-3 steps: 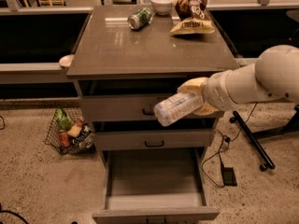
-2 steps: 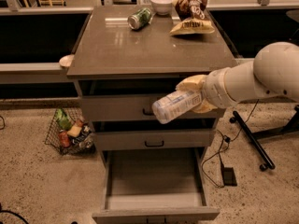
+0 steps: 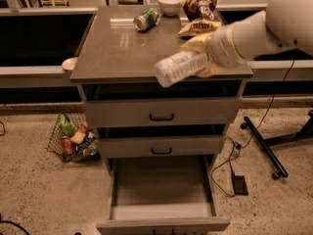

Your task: Pick blue plastic bottle from bottom drawer and place on counter

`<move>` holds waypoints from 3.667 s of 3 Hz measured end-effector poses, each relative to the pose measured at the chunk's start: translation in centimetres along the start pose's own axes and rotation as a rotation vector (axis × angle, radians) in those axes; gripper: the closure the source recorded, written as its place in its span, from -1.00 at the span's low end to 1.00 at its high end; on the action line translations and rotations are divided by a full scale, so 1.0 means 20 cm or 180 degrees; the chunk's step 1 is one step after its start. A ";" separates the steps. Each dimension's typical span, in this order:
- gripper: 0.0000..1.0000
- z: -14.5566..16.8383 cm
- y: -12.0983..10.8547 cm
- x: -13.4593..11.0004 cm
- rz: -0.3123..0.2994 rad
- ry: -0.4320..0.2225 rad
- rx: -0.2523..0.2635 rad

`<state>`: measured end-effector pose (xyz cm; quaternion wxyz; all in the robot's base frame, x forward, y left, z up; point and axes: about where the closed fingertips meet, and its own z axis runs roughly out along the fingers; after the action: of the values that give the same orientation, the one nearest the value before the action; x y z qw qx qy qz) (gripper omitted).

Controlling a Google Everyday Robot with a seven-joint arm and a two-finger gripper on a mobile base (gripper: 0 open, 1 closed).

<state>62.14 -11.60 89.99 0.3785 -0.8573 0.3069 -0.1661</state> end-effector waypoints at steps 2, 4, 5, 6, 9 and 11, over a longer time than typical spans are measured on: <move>1.00 -0.02 -0.11 0.02 -0.0038 0.0019 0.0099; 1.00 0.22 -0.22 0.14 0.0142 -0.0314 0.0201; 1.00 0.40 -0.32 0.24 0.0250 -0.0497 0.0206; 1.00 0.54 -0.42 0.35 0.0348 -0.0565 0.0231; 0.18 0.81 -0.44 0.50 0.0749 -0.0711 0.0168; -0.91 0.85 -0.44 0.54 0.0937 -0.0744 0.0177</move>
Offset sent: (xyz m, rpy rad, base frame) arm 0.0111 0.0070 0.0235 0.0169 -0.0353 0.0040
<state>82.57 -4.76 86.00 0.4554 -0.8058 0.3782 -0.0167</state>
